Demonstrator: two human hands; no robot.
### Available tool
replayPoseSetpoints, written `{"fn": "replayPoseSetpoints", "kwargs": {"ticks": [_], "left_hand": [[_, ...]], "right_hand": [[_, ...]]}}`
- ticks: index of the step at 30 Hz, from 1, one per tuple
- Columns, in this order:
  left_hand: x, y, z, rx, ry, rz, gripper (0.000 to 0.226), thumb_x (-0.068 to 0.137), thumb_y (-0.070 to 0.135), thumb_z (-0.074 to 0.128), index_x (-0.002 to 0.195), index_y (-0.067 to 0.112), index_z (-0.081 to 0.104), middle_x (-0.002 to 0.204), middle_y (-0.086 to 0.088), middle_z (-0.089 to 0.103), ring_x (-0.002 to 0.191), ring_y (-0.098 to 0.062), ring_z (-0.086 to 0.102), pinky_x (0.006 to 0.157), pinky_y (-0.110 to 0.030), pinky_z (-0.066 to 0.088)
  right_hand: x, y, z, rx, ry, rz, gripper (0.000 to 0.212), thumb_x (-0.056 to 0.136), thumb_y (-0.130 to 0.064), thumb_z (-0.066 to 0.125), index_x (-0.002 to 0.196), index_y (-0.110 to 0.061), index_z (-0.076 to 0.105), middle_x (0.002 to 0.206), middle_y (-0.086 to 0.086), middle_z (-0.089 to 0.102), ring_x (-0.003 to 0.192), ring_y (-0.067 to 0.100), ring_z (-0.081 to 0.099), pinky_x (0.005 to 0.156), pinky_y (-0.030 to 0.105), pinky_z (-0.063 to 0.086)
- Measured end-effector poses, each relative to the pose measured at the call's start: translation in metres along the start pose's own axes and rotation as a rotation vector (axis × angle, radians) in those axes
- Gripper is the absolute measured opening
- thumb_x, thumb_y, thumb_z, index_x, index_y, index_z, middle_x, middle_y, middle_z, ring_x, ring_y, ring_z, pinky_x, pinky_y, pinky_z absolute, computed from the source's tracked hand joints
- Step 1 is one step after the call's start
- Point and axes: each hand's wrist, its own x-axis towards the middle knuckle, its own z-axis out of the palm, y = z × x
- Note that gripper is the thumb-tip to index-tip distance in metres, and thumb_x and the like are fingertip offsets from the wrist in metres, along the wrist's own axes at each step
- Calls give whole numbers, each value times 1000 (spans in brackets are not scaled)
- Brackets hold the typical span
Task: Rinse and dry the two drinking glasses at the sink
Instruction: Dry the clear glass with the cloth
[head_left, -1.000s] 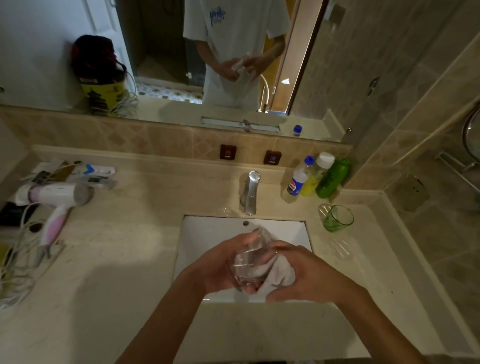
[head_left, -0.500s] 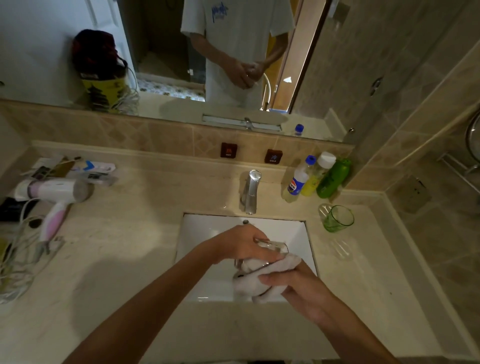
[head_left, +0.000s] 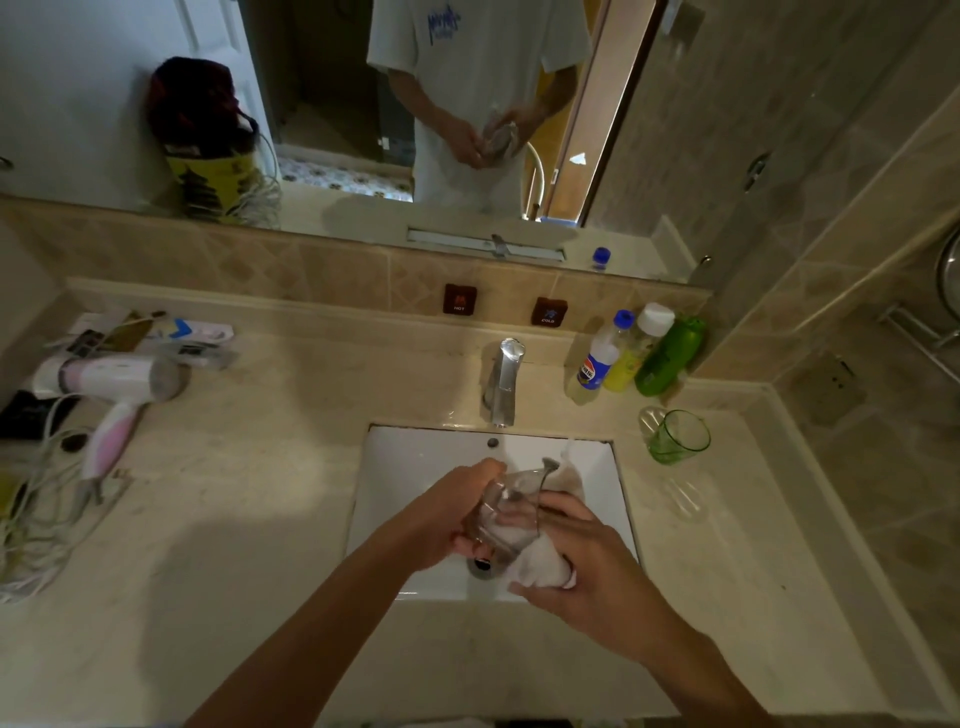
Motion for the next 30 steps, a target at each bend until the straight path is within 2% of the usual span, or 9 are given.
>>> {"fn": "replayPoseSetpoints", "kwargs": {"ticks": [3, 6, 10, 14, 17, 19, 24, 26, 30], "left_hand": [[-1, 4, -5, -13, -99, -62, 38, 105, 28, 34, 76, 12, 54, 60, -7, 52, 40, -12, 40, 40, -20, 25], [-5, 11, -1, 0, -155, -88, 38, 101, 26, 34, 71, 14, 53, 61, -8, 51, 39, -12, 37, 43, -22, 18], [-5, 22, 14, 144, 65, -64, 36, 103, 28, 37, 77, 11, 55, 61, -5, 55, 44, -13, 46, 46, -18, 36], [-3, 13, 26, 370, 339, 178, 37, 105, 25, 41, 70, 16, 50, 66, -1, 52, 58, -14, 47, 57, -30, 41], [-3, -5, 29, 560, 451, 508, 35, 107, 22, 44, 74, 10, 51, 63, -5, 53, 57, -14, 45, 59, -32, 36], [-1, -11, 26, 574, 418, 591, 33, 108, 25, 46, 80, 9, 55, 64, -3, 56, 59, -11, 48, 61, -30, 38], [-8, 0, 18, -45, -18, 71, 61, 105, 61, 36, 90, 12, 68, 71, -2, 67, 59, -12, 60, 56, -25, 42], [-12, 1, 13, -138, -170, 25, 62, 106, 60, 32, 79, 13, 62, 60, -1, 54, 49, -12, 42, 47, -24, 27], [-11, 1, 22, -61, 33, 51, 54, 109, 44, 33, 73, 14, 59, 49, 4, 55, 39, -8, 45, 40, -18, 33]], "right_hand": [[0, 13, -11, -467, -122, -200, 67, 66, -33, 71, 131, -18, 61, 136, -6, 59, 133, 6, 43, 111, 20, 36], [2, 10, -11, -444, -53, -217, 60, 58, -17, 70, 118, -15, 71, 124, -2, 66, 121, 10, 53, 99, 25, 46], [-2, 1, 6, -72, 91, 8, 39, 75, -17, 71, 114, -20, 72, 118, -7, 64, 110, 4, 59, 96, 23, 49], [-2, -9, 10, 520, 7, 518, 73, 46, -63, 89, 103, -23, 68, 100, -5, 71, 92, -8, 66, 91, 25, 53], [-2, -11, 8, 984, 90, 628, 50, 65, -10, 88, 111, -13, 69, 107, 12, 75, 103, 25, 71, 98, 46, 52], [-5, -13, 7, 962, 137, 622, 52, 63, -9, 86, 112, -12, 68, 106, 11, 76, 102, 28, 71, 95, 45, 54], [-8, -9, 15, 552, 183, 527, 37, 73, -13, 81, 106, -26, 68, 102, -2, 74, 97, 5, 70, 81, 19, 56], [-4, -2, 15, 595, 184, 471, 37, 82, -2, 67, 119, -7, 64, 114, 17, 69, 107, 22, 67, 83, 27, 56], [-9, 1, 10, 632, 44, 423, 53, 66, -22, 81, 114, -5, 69, 114, 18, 69, 102, 33, 66, 85, 32, 56]]}}
